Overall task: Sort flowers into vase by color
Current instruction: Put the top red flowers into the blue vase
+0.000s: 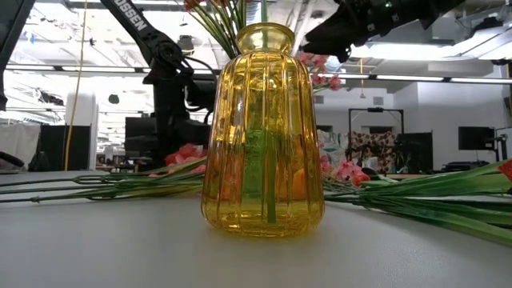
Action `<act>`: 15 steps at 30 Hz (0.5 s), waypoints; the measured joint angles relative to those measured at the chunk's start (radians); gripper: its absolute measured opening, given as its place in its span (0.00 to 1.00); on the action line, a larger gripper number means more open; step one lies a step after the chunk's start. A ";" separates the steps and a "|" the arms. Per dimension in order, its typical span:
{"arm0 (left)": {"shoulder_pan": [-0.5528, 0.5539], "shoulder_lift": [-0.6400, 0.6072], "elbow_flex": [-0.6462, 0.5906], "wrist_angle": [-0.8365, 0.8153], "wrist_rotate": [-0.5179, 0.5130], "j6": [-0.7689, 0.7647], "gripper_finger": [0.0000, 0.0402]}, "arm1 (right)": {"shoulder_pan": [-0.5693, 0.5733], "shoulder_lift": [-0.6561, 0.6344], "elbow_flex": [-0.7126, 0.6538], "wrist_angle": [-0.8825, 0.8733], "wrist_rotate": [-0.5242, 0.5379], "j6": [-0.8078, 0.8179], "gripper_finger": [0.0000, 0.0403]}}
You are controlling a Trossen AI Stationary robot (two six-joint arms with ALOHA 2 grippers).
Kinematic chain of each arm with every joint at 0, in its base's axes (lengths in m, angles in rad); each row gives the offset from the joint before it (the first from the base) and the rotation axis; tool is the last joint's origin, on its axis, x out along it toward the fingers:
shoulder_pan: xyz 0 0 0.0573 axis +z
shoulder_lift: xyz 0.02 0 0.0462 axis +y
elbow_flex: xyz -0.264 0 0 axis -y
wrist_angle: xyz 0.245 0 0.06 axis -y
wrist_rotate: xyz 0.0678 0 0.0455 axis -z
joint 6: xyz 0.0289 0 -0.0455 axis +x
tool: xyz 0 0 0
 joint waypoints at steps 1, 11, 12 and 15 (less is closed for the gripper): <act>0.000 0.000 0.000 0.000 0.001 0.000 0.17 | 0.000 -0.013 0.000 -0.005 0.000 0.000 0.52; 0.001 -0.007 -0.002 0.008 -0.001 -0.108 0.02 | -0.002 -0.154 0.000 -0.082 0.000 0.000 0.52; 0.001 -0.014 -0.003 0.008 -0.001 -0.120 0.01 | -0.002 -0.165 0.000 -0.086 0.000 0.000 0.52; 0.010 -0.049 -0.004 0.007 0.010 -0.162 0.01 | -0.002 -0.193 0.000 -0.094 0.000 0.000 0.52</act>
